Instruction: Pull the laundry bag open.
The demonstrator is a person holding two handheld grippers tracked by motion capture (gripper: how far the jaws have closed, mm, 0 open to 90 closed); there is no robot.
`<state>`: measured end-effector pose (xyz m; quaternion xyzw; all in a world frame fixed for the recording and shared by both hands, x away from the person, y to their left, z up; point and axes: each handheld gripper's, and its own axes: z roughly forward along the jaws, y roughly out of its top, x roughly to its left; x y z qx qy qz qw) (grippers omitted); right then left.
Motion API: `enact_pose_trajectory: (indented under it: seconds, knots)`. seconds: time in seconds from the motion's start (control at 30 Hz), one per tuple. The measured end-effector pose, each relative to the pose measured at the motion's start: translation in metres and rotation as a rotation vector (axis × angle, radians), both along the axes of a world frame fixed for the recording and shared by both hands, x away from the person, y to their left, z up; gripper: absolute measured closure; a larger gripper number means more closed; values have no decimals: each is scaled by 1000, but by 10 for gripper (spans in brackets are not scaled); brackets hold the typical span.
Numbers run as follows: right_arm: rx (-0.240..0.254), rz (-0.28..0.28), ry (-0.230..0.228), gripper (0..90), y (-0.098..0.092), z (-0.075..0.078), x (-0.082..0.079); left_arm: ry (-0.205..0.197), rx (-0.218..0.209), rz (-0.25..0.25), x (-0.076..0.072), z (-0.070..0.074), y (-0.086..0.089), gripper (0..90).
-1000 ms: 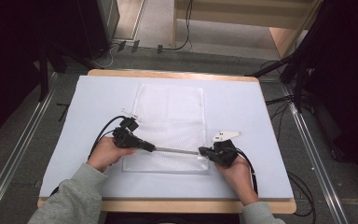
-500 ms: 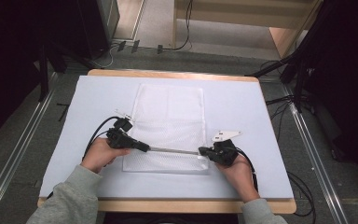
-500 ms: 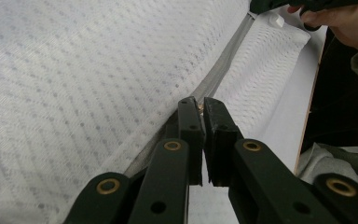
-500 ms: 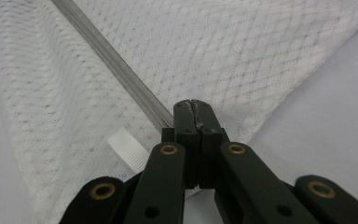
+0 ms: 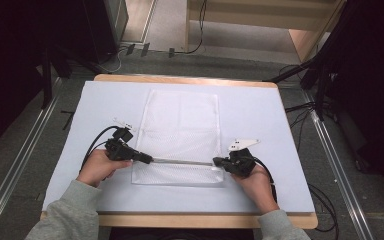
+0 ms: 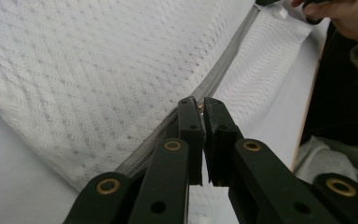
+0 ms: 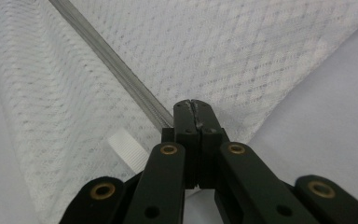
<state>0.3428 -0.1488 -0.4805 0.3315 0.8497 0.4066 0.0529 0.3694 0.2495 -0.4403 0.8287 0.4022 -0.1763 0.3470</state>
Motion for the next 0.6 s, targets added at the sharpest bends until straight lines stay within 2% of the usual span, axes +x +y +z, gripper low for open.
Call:
enact_pose_trajectory:
  seconds: [0.1, 0.33, 0.6]
  knots:
    - [0, 5, -4, 900, 0, 0, 0, -1, 15, 13, -2, 0, 4, 882]
    - [-18, 10, -9, 900, 1, 1, 0, 9, 6, 26, -4, 0, 17, 882]
    - [-17, 14, -5, 900, 1, 1, 0, 6, 19, 75, -9, 0, 40, 882]
